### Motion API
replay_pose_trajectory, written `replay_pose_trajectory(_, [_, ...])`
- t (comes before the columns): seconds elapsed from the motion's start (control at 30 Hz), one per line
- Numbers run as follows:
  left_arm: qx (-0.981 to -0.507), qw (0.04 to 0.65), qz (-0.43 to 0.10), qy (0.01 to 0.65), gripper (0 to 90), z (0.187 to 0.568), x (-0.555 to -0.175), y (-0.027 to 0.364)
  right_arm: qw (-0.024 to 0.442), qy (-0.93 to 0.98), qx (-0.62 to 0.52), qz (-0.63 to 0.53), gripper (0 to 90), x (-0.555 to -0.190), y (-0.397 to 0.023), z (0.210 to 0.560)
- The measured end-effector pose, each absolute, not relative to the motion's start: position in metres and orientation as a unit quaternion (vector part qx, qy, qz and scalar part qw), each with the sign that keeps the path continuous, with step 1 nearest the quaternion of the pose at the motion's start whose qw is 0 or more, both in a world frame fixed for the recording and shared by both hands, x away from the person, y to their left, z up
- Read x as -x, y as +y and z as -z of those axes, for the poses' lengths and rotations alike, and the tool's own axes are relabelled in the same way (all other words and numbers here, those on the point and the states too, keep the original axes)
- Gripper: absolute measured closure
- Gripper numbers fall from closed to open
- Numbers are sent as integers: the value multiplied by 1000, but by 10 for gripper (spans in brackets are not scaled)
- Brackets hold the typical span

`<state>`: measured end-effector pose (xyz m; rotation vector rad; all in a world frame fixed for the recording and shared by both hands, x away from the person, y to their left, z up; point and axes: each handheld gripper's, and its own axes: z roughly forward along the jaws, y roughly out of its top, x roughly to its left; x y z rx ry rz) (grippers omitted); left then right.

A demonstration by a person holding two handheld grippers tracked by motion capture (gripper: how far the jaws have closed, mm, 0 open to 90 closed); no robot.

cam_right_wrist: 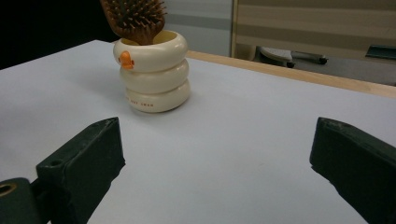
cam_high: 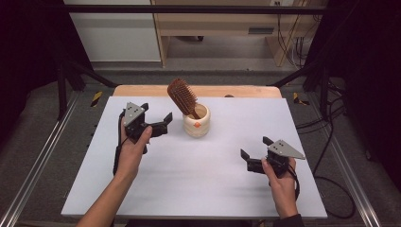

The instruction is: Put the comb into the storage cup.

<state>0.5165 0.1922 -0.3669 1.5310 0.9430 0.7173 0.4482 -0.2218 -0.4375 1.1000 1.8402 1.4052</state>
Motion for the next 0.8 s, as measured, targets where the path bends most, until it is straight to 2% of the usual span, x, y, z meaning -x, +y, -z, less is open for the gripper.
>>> replay_pose_trajectory(0.8, [-630, 584, -311, 406, 21, 359, -496, 242, 289, 692, -412, -518, 32, -448, -222, 438])
